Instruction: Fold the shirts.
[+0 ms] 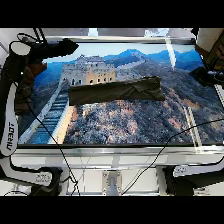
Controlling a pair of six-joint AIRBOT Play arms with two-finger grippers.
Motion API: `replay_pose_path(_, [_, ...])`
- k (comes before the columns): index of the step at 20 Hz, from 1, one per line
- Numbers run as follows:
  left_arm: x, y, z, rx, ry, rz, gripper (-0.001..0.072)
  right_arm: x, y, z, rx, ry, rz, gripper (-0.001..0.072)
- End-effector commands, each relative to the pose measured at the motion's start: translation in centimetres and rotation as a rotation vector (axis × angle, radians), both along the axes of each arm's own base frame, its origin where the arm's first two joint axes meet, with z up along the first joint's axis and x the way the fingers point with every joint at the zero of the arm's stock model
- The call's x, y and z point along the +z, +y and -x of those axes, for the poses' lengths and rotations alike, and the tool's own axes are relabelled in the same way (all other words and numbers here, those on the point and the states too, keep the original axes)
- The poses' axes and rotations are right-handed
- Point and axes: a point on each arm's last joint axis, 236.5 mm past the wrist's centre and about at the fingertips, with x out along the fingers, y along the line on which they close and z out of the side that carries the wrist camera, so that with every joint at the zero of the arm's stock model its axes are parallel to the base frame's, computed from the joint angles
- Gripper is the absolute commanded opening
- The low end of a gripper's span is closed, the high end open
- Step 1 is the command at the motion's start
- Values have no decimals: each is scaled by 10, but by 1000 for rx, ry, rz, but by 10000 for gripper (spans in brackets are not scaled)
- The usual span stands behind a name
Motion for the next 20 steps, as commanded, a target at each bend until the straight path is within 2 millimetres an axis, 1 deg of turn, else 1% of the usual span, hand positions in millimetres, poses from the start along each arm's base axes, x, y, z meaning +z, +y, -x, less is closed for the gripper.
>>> replay_pose_path(1, [-8, 2, 2, 9, 23, -69, 225, -49, 17, 25, 66, 156, -231, 504])
replay_pose_path(3, [-10, 1, 5, -2, 35, -73, 225, -82, 36, 31, 111, 242, -342, 502])
replay_pose_path(5, [-14, 1, 7, -8, 51, -78, 224, -104, 58, 32, 140, 288, -469, 500])
replay_pose_path(6, [-16, 2, 7, -3, 59, -84, 225, -116, 64, 32, 148, 309, -493, 501])
replay_pose_path(8, [-22, 5, 9, -6, 72, -118, 224, -136, 73, 27, 185, 313, -456, 501])
replay_pose_path(9, [-26, 6, 10, -5, 83, -125, 224, -143, 74, 20, 184, 299, -408, 501])
replay_pose_path(11, [-31, 7, 11, -2, 109, -126, 224, -150, 77, 4, 189, 276, -318, 499])
replay_pose_path(13, [-34, 6, 11, -5, 115, -126, 223, -157, 86, -7, 226, 278, -260, 487])
replay_pose_path(15, [-37, 6, 11, -1, 128, -119, 224, -157, 103, -22, 250, 259, -288, 487])
replay_pose_path(18, [-42, 5, 15, -16, 151, -124, 223, -158, 126, -47, 241, 224, -385, 487])
replay_pose_path(19, [-45, 4, 16, -21, 159, -128, 223, -161, 132, -52, 243, 227, -409, 485])
replay_pose_path(20, [-48, 5, 16, -24, 166, -136, 224, -166, 139, -53, 246, 250, -428, 480])
